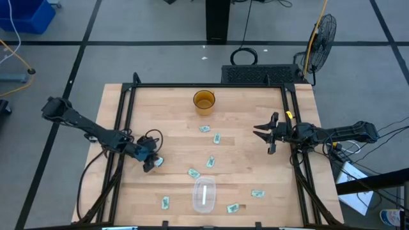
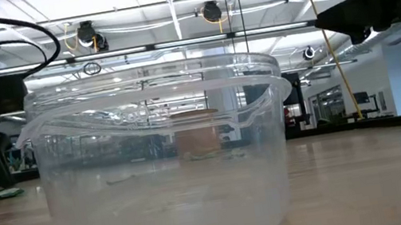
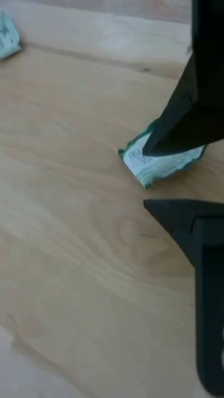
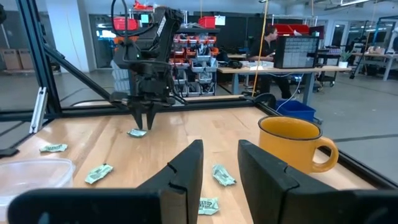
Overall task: Pick and place Stevia / Truvia into bins
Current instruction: Put the dark green truvia packet into the transparent container
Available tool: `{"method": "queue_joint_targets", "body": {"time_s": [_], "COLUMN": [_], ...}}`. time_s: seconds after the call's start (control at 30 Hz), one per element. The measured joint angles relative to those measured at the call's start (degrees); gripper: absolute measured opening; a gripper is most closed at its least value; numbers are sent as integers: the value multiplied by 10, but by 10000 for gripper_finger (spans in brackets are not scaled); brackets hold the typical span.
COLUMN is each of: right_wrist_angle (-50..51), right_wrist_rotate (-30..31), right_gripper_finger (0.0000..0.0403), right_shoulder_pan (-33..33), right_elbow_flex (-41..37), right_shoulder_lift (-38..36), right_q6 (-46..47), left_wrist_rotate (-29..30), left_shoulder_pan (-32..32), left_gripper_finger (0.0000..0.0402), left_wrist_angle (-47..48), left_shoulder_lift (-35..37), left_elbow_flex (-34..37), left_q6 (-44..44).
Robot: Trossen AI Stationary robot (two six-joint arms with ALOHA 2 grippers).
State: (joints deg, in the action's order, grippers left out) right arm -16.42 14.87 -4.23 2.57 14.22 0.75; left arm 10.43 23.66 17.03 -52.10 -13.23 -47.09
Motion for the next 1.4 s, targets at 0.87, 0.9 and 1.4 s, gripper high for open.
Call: {"method": "queue_joint_targets", "body": {"time_s": [0.87, 0.9, 1.4], "right_wrist_angle": [4, 4, 6], "right_wrist_rotate": [0, 0, 0], "right_gripper_finger": [95, 95, 94], "right_shoulder_pan": [0, 0, 0], "right_elbow_flex": [0, 0, 0], "right_shoulder_lift": [1, 2, 41], "right_q6": [2, 2, 68], "left_wrist_rotate": [31, 35, 3], "left_shoulder_pan": [0, 1, 19], "left_gripper_finger": [5, 5, 5], "left_wrist_angle": [-93, -93, -117], "left_shoulder_lift": [-85, -91, -451], "left_elbow_flex": [-89, -109, -449], "left_q6": [90, 105, 306]}}
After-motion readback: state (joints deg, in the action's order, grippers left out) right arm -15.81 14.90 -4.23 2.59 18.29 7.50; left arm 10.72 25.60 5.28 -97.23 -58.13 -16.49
